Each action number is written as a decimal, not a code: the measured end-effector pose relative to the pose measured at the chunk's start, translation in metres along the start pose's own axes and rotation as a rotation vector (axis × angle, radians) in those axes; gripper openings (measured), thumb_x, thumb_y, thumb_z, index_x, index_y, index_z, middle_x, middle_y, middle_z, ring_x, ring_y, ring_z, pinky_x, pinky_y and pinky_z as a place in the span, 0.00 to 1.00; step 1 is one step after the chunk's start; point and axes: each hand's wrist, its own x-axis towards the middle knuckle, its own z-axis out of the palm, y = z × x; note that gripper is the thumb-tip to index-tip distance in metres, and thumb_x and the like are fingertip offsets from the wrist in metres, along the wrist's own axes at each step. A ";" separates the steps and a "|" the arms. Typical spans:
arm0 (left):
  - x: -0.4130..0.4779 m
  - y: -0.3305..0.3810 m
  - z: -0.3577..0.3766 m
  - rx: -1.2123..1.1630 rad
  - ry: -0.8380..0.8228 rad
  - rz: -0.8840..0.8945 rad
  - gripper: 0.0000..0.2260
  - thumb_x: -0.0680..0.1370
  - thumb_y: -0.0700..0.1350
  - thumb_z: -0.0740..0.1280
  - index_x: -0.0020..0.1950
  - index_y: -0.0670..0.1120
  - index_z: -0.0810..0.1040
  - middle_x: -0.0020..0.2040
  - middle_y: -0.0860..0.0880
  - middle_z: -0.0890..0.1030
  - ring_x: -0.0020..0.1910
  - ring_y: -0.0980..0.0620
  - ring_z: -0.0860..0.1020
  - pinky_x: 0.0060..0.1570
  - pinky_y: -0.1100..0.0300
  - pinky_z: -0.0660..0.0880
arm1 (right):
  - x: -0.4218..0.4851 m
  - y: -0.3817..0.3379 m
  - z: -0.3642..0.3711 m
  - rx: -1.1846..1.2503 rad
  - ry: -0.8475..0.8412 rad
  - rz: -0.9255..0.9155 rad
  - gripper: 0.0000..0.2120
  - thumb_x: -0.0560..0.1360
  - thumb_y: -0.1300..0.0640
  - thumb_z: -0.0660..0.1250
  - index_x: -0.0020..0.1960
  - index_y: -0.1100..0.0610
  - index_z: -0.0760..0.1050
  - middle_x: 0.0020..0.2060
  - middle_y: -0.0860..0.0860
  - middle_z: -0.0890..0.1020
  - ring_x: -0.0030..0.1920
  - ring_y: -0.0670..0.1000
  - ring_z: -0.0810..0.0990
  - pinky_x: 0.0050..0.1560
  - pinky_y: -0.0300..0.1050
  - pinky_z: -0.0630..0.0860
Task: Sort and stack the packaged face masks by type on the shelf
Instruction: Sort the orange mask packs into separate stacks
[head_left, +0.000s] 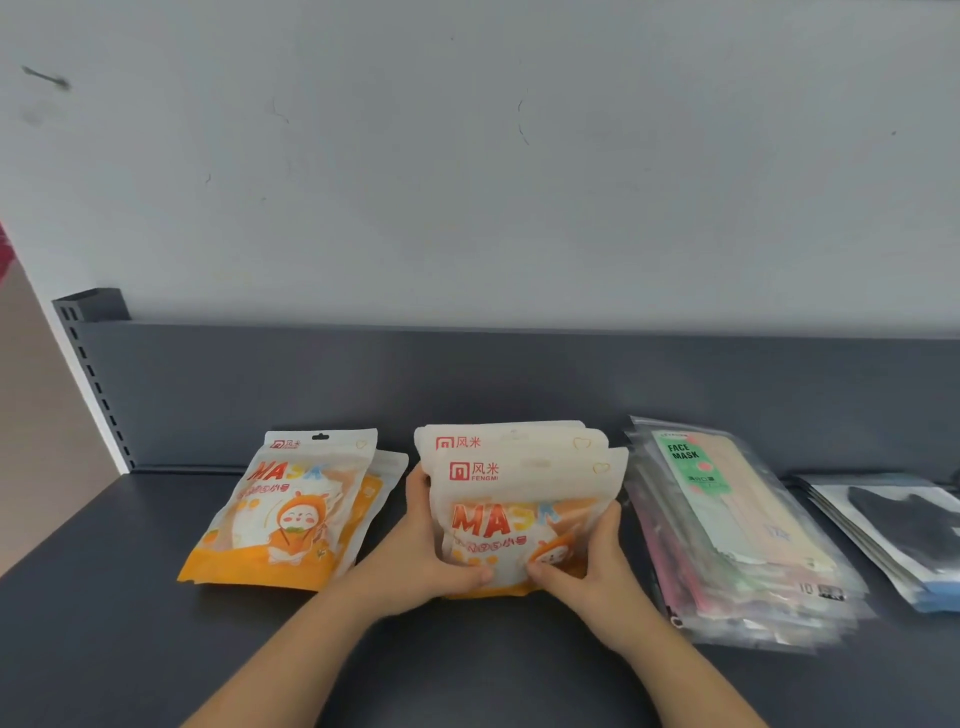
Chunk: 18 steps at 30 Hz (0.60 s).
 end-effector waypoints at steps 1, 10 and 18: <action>0.002 -0.001 0.001 -0.010 0.017 0.009 0.50 0.69 0.43 0.79 0.74 0.58 0.43 0.65 0.64 0.69 0.60 0.75 0.72 0.50 0.72 0.76 | 0.001 -0.001 0.001 0.008 0.006 -0.002 0.39 0.70 0.55 0.77 0.67 0.38 0.53 0.66 0.42 0.71 0.63 0.37 0.74 0.58 0.37 0.77; 0.012 -0.019 0.005 -0.047 0.044 0.011 0.56 0.67 0.47 0.80 0.77 0.56 0.38 0.69 0.64 0.66 0.63 0.73 0.70 0.54 0.71 0.75 | 0.002 0.005 0.000 0.021 -0.014 0.008 0.43 0.70 0.58 0.76 0.70 0.35 0.51 0.68 0.41 0.69 0.67 0.40 0.73 0.61 0.42 0.77; 0.029 -0.005 0.003 -0.208 0.101 -0.062 0.42 0.65 0.53 0.79 0.72 0.62 0.58 0.65 0.59 0.75 0.63 0.56 0.77 0.58 0.58 0.78 | 0.015 -0.009 -0.010 0.094 0.057 0.103 0.39 0.68 0.49 0.79 0.72 0.43 0.61 0.64 0.42 0.77 0.63 0.44 0.78 0.62 0.51 0.78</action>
